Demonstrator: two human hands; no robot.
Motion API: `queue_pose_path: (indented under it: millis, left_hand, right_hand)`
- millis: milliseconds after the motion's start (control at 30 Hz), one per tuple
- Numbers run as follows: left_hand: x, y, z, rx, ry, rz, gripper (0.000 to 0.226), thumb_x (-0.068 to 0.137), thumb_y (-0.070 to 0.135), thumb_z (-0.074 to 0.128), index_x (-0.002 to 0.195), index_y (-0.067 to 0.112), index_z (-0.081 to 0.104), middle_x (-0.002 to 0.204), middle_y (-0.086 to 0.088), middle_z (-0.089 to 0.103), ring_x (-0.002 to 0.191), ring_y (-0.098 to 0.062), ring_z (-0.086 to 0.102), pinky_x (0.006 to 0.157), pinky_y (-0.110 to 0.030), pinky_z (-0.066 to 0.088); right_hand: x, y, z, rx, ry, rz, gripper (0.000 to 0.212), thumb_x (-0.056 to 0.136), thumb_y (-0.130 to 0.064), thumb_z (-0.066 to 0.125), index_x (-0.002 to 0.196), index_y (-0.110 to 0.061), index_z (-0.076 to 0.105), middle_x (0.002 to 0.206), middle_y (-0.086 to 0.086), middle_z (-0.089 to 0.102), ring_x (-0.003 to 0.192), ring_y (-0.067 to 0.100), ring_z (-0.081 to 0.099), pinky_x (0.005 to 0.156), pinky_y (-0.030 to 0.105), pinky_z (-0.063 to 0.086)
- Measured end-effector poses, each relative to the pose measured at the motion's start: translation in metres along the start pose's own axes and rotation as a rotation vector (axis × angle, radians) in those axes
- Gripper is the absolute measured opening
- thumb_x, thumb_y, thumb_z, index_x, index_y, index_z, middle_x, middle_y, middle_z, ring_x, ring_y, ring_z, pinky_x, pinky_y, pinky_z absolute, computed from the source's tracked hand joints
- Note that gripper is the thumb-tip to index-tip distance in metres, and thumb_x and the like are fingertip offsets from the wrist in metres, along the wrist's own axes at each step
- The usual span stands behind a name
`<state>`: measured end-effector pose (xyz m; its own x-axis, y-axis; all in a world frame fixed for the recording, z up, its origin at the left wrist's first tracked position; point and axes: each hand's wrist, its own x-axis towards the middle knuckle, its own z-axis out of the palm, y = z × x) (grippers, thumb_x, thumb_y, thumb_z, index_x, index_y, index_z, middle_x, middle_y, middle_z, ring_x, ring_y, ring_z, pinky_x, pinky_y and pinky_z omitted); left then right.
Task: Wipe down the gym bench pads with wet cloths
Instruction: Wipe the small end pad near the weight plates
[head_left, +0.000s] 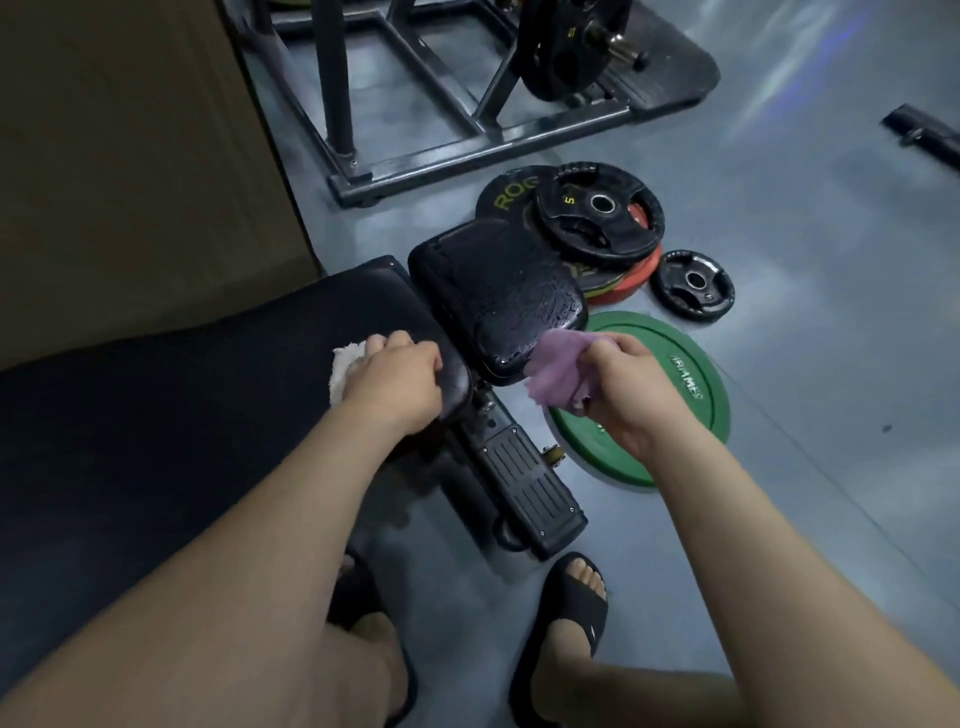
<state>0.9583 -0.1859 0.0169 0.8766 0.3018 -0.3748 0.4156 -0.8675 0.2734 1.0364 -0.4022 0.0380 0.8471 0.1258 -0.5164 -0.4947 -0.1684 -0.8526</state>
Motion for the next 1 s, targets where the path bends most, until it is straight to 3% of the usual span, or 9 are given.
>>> queue_pose_path:
  millis: [133,267,433,533,600,700,800,900,1000]
  left_hand:
    - [0.004,-0.032,0.004,-0.035,0.087,-0.119,0.023,0.088,0.02,0.071,0.106,0.023,0.059,0.124,-0.004,0.046,0.119,-0.027,0.039,0.102,-0.045,0.045]
    - [0.002,-0.041,-0.003,0.059,0.122,-0.237,0.032,0.09,0.028,0.067,0.12,0.022,0.058,0.129,-0.007,0.049,0.122,-0.03,0.04,0.104,-0.046,0.043]
    - [0.017,0.007,0.007,-0.102,0.221,-0.032,0.045,0.093,0.029,0.052,0.136,0.016,0.054,0.14,-0.009,0.047,0.134,-0.031,0.037,0.114,-0.042,0.033]
    - [0.033,0.034,0.027,-0.22,0.234,0.043,0.048,0.095,0.029,0.051,0.14,0.013,0.05,0.146,-0.009,0.042,0.141,-0.03,0.031,0.12,-0.041,0.027]
    - [0.042,0.036,0.041,-0.207,0.269,-0.003,0.052,0.094,0.029,0.051,0.142,0.009,0.046,0.153,-0.013,0.036,0.146,-0.032,0.024,0.124,-0.044,0.019]
    - [0.05,0.028,0.053,-0.178,0.332,-0.078,0.056,0.093,0.026,0.051,0.143,0.004,0.043,0.157,-0.018,0.032,0.149,-0.036,0.021,0.125,-0.048,0.013]
    - [0.051,0.021,0.057,-0.168,0.352,-0.076,0.055,0.095,0.025,0.051,0.145,0.004,0.042,0.161,-0.017,0.029,0.153,-0.034,0.016,0.126,-0.047,0.011]
    - [0.052,0.016,0.058,-0.162,0.374,-0.093,0.059,0.097,0.033,0.051,0.148,0.008,0.038,0.165,-0.014,0.024,0.156,-0.032,0.01,0.127,-0.049,0.006]
    - [0.051,0.013,0.064,-0.113,0.377,-0.127,0.07,0.098,0.041,0.043,0.157,0.009,0.026,0.169,-0.013,0.015,0.158,-0.029,0.003,0.128,-0.048,0.002]
  right_hand:
    - [0.016,0.003,0.003,0.034,-0.011,-0.016,0.027,0.095,-0.001,0.041,0.119,0.004,0.053,0.088,0.024,0.065,0.053,0.023,0.062,0.058,0.042,0.049]
    - [0.021,0.014,0.011,0.063,-0.044,-0.002,0.03,0.092,-0.006,0.047,0.119,-0.001,0.06,0.1,0.021,0.072,0.077,0.031,0.068,0.064,0.047,0.055]
    - [0.019,0.029,0.007,-0.047,-0.055,0.017,0.037,0.083,-0.014,0.047,0.113,-0.007,0.067,0.098,0.021,0.076,0.085,0.036,0.072,0.065,0.042,0.056]
    - [0.018,0.026,0.0,-0.054,0.019,-0.06,0.036,0.086,-0.012,0.041,0.114,-0.004,0.063,0.085,0.026,0.074,0.067,0.032,0.066,0.056,0.038,0.048]
    - [0.022,0.019,-0.003,-0.108,0.127,-0.186,0.03,0.094,-0.012,0.041,0.115,-0.01,0.062,0.074,0.016,0.075,0.06,0.025,0.064,0.054,0.034,0.049]
    - [0.042,0.01,-0.004,-0.389,0.234,-0.484,0.036,0.096,-0.029,0.052,0.131,-0.027,0.061,0.116,0.003,0.07,0.105,0.016,0.066,0.095,0.036,0.054]
    - [0.062,0.03,0.01,-0.879,0.007,-0.701,0.049,0.099,-0.029,0.056,0.147,-0.021,0.052,0.145,0.003,0.047,0.132,0.023,0.043,0.116,0.041,0.034]
    - [0.072,0.061,0.026,-1.247,-0.036,-0.832,0.054,0.098,-0.04,0.048,0.145,-0.013,0.056,0.141,0.013,0.053,0.119,0.042,0.046,0.11,0.051,0.039]
    - [0.083,0.061,0.021,-1.171,0.035,-0.93,0.048,0.098,-0.04,0.045,0.135,-0.018,0.066,0.128,0.008,0.061,0.101,0.037,0.051,0.091,0.049,0.05]
